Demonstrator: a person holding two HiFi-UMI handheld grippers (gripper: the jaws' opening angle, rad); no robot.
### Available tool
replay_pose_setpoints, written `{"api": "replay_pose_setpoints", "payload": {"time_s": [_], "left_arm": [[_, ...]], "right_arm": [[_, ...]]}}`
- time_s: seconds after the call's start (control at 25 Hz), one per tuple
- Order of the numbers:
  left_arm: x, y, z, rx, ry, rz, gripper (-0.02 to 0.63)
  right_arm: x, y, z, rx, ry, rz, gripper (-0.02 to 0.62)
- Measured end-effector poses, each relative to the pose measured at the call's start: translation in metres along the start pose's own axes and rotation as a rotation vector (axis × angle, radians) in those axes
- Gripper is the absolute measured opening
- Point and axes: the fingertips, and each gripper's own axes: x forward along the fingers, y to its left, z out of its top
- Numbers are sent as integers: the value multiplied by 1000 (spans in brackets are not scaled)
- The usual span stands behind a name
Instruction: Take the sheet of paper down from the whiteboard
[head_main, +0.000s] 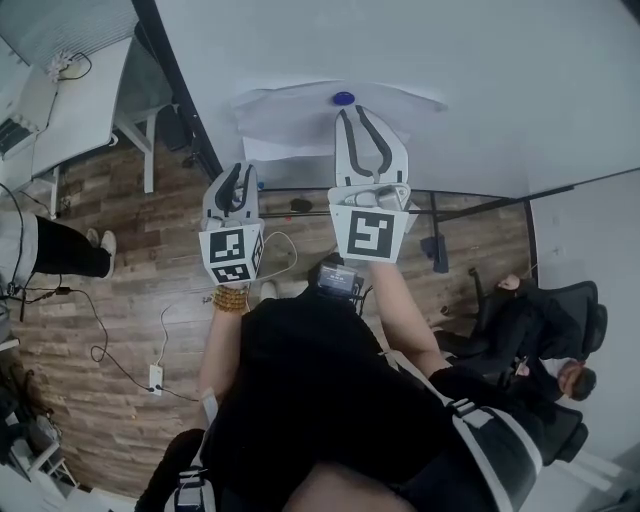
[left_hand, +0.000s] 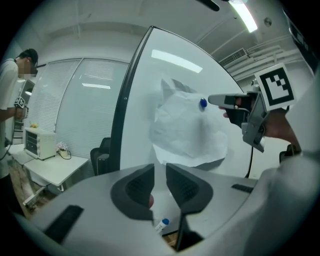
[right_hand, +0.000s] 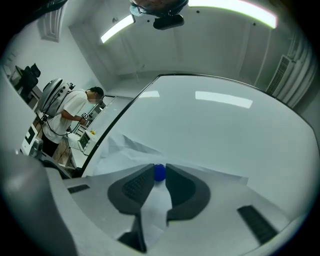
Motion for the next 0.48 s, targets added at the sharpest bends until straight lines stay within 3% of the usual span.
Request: {"api": "replay_pose_setpoints", "payload": {"time_s": [0.16,0.48], "left_arm": [[3,-6,0,-1,2,-9,67],[5,-2,0,1,-6,-26,67]], "right_arm": [[2,-4,-2,-5,7,-11,121],[13,0,-7,2,20,-6,130]]}}
